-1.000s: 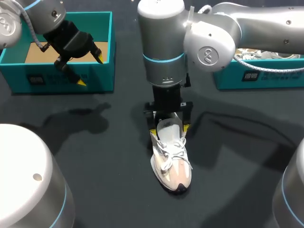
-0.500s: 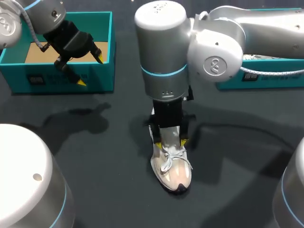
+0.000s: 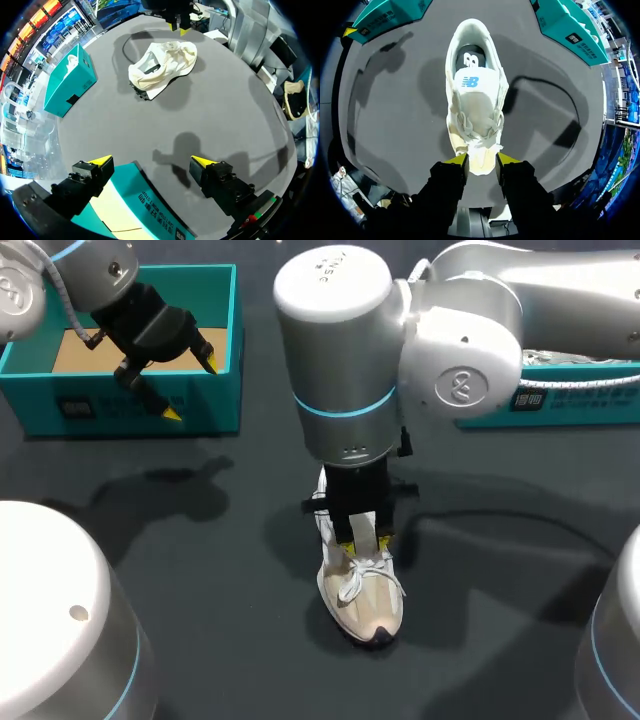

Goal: Take the shoe out of the shoebox, open the shoe tongue, remove and reinsert the insole, then place the shoe into the shoebox

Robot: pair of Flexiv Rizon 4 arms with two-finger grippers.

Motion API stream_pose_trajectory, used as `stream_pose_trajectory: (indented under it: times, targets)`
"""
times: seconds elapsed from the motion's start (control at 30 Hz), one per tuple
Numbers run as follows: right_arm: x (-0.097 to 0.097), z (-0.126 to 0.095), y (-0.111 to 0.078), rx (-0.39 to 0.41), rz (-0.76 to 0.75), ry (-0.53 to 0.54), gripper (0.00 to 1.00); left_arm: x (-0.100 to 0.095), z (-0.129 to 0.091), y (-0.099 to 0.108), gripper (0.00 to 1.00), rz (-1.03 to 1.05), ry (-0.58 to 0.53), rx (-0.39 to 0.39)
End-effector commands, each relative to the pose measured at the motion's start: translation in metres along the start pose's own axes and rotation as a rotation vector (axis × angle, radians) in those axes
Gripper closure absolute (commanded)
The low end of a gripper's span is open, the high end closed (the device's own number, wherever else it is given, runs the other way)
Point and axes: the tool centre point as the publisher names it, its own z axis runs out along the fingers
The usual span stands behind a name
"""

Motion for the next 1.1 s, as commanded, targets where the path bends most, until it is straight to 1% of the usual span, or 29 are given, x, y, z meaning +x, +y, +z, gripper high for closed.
stream_pose_trajectory:
  times: [0.03, 0.33, 0.43, 0.57, 0.63, 0.73, 0.9, 0.97, 1.03, 1.1]
  targets:
    - [-0.004, 0.005, 0.017, -0.005, -0.031, 0.008, 0.69, 0.001, 0.0, 0.0, 0.0, 0.0, 0.0, -0.002]
    - [-0.012, 0.022, 0.055, -0.053, -0.128, 0.068, 0.76, 0.001, 0.0, 0.0, 0.0, 0.0, 0.0, -0.002]
    - [-0.014, 0.033, 0.067, -0.066, -0.158, 0.104, 0.78, 0.001, 0.0, 0.0, 0.0, 0.0, 0.0, -0.002]
    - [-0.012, 0.044, 0.079, -0.081, -0.199, 0.158, 0.82, 0.001, 0.0, 0.0, 0.0, 0.0, 0.0, -0.002]
    - [-0.012, 0.051, 0.084, -0.077, -0.21, 0.179, 0.83, 0.001, 0.0, 0.0, 0.0, 0.0, 0.0, -0.002]
    - [-0.012, 0.055, 0.087, -0.071, -0.215, 0.198, 0.84, 0.001, 0.0, 0.0, 0.0, 0.0, 0.0, -0.002]
    - [-0.005, 0.033, 0.082, -0.077, -0.224, 0.131, 0.82, 0.001, 0.0, 0.0, 0.0, 0.0, 0.0, -0.002]
    - [-0.003, 0.028, 0.082, -0.08, -0.233, 0.107, 0.81, 0.001, 0.0, 0.0, 0.0, 0.0, 0.0, -0.002]
    - [-0.002, 0.027, 0.083, -0.082, -0.241, 0.097, 0.79, 0.001, 0.0, 0.0, 0.0, 0.0, 0.0, -0.002]
    - [-0.005, 0.036, 0.088, -0.078, -0.247, 0.119, 0.78, 0.001, 0.0, 0.0, 0.0, 0.0, 0.0, -0.002]
